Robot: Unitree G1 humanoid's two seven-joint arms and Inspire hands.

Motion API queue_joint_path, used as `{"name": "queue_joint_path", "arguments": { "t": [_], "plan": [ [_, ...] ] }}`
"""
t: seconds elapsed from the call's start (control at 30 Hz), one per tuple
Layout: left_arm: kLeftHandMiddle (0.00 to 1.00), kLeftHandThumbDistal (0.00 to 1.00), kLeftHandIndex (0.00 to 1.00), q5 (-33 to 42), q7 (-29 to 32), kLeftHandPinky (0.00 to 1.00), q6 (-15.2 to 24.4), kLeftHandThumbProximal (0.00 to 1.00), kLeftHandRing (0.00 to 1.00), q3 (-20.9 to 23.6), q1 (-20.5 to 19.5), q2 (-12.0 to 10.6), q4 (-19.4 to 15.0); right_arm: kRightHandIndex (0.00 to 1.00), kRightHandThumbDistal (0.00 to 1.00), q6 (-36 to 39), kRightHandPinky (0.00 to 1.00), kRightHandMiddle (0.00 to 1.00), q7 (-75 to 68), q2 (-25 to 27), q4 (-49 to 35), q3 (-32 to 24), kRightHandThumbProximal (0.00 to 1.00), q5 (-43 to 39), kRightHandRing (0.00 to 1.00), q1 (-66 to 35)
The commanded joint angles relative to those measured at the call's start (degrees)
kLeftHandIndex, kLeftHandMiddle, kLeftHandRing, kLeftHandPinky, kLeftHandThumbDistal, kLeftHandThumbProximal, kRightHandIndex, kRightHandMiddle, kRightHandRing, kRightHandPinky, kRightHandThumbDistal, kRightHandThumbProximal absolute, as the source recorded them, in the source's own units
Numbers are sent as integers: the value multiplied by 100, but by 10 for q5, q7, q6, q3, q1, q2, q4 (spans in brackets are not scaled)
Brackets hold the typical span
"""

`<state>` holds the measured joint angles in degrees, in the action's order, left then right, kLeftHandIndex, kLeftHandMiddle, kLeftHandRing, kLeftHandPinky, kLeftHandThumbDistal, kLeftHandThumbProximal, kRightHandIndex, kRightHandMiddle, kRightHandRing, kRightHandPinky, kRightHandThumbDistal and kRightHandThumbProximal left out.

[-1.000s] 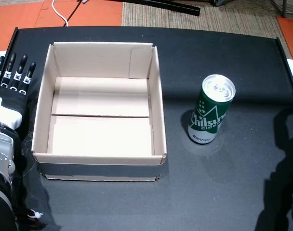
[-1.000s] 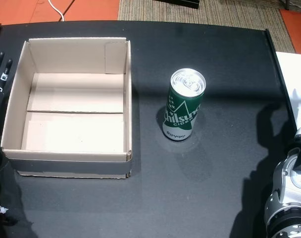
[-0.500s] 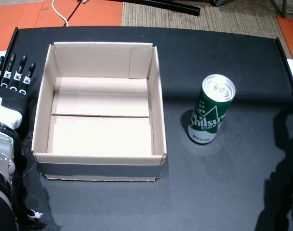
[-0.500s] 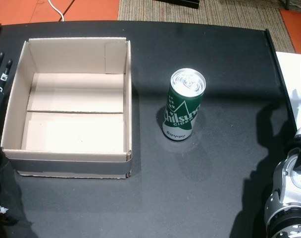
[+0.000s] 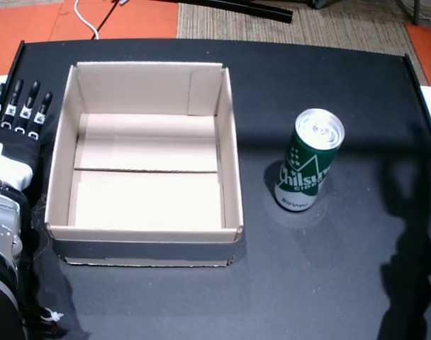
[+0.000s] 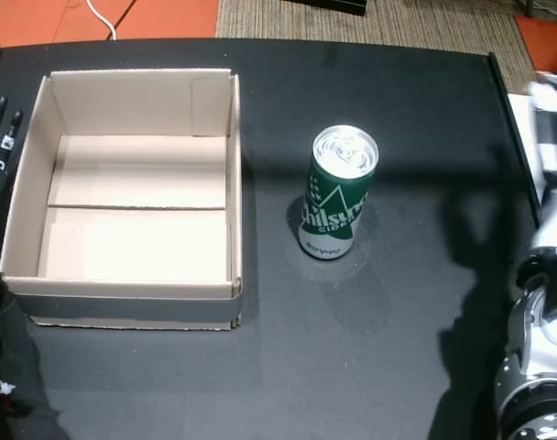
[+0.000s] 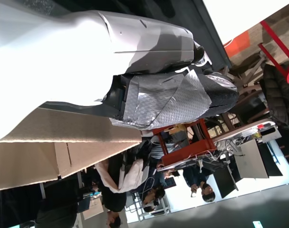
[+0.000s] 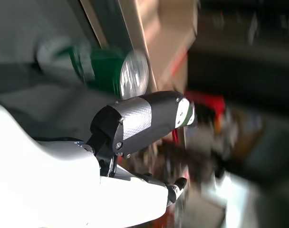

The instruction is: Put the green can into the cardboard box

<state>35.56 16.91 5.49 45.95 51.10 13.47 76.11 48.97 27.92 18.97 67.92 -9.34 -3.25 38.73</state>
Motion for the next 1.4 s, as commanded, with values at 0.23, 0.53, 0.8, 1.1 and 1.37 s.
{"name": "queue_joint_path", "arguments": {
  "t": [0.23,0.53,0.8,1.1,1.37],
  "plan": [
    [64,0,61,-3,1,91,-1,100,80,0,-1,6,5,100,78,-21,100,100,9,9,-1,9,56,10,100,-5],
    [57,0,53,-3,1,85,-1,97,76,0,-1,7,6,100,79,-19,100,100,14,11,4,13,59,13,100,-3],
    [53,0,46,-6,-7,80,1,96,72,-2,0,6,6,100,100,-33,100,100,7,10,5,17,62,20,100,2],
    [52,0,46,-6,-6,79,-2,95,70,-2,1,6,6,100,100,-64,100,100,-23,-1,9,30,59,36,100,8],
    [49,0,43,-5,-1,78,-4,93,66,-1,0,7,6,100,100,-77,100,100,-31,-2,18,41,61,45,100,15]
  ]
}}
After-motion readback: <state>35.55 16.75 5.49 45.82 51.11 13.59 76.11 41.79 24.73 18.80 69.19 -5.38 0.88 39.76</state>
